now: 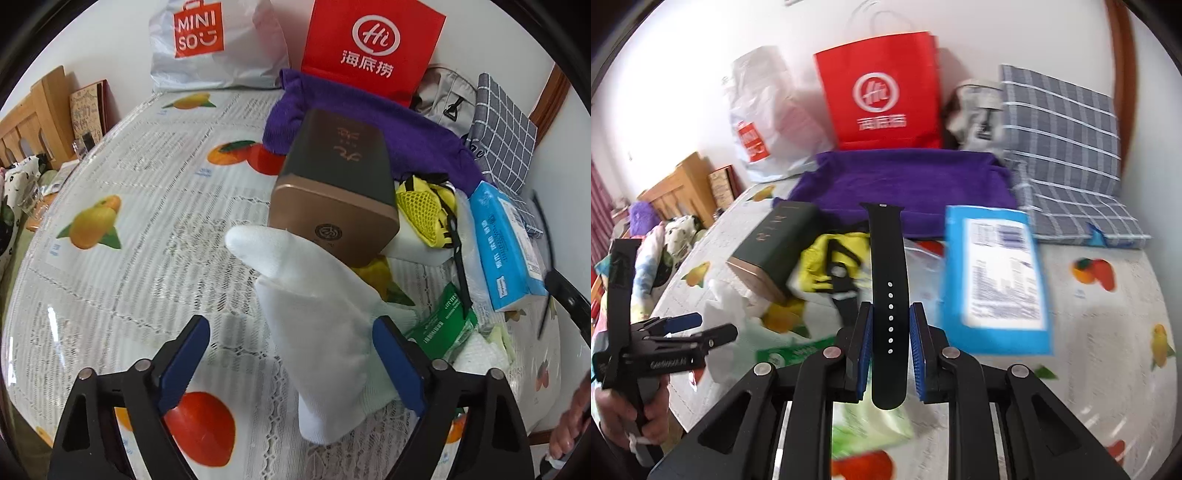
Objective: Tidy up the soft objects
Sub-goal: 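Lift the black strap with the right gripper while the left gripper carries the white glove toward the purple towel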
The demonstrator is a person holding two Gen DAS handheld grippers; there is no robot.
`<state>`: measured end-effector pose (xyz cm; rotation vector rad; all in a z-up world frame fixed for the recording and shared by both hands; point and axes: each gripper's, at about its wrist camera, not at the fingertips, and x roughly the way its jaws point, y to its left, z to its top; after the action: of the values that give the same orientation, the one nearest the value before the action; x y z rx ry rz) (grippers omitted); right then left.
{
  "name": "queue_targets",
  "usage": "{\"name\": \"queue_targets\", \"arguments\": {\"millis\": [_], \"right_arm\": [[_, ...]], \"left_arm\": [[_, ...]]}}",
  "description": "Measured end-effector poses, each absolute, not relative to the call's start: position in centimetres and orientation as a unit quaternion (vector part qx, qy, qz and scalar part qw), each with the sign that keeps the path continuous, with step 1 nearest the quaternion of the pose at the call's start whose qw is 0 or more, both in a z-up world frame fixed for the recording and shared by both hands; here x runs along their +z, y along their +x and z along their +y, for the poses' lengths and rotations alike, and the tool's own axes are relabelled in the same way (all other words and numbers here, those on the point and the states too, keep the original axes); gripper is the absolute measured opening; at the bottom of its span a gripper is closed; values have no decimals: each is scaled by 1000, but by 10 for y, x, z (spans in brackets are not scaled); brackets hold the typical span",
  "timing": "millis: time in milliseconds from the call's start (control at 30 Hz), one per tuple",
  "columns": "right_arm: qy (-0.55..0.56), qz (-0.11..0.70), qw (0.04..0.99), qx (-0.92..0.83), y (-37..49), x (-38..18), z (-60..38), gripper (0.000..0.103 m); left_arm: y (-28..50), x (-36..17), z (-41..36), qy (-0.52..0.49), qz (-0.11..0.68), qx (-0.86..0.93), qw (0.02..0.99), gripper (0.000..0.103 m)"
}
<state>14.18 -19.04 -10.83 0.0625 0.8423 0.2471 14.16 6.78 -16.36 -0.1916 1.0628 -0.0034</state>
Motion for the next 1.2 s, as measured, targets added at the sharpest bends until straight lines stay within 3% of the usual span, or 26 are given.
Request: {"name": "queue_targets", "arguments": {"millis": [100, 167, 233, 367, 467, 1200], "right_arm": [[31, 409, 906, 103, 131, -110, -209, 19], [34, 413, 906, 93, 123, -111, -221, 19], [40, 415, 905, 90, 116, -113, -228, 19], [42, 422, 902, 84, 102, -120, -240, 19], [46, 430, 898, 81, 93, -128, -245, 19], [48, 487, 869, 71, 55, -179, -260, 19]], "left_arm": [[146, -169, 65, -95, 510, -8, 855, 72], [147, -171, 64, -99, 510, -14, 854, 50], [147, -169, 63, -100, 511, -23, 853, 34], [140, -158, 62, -88, 499, -20, 862, 17], [133, -148, 66, -85, 490, -12, 868, 13], [94, -115, 82, -86, 461, 29, 883, 13]]}}
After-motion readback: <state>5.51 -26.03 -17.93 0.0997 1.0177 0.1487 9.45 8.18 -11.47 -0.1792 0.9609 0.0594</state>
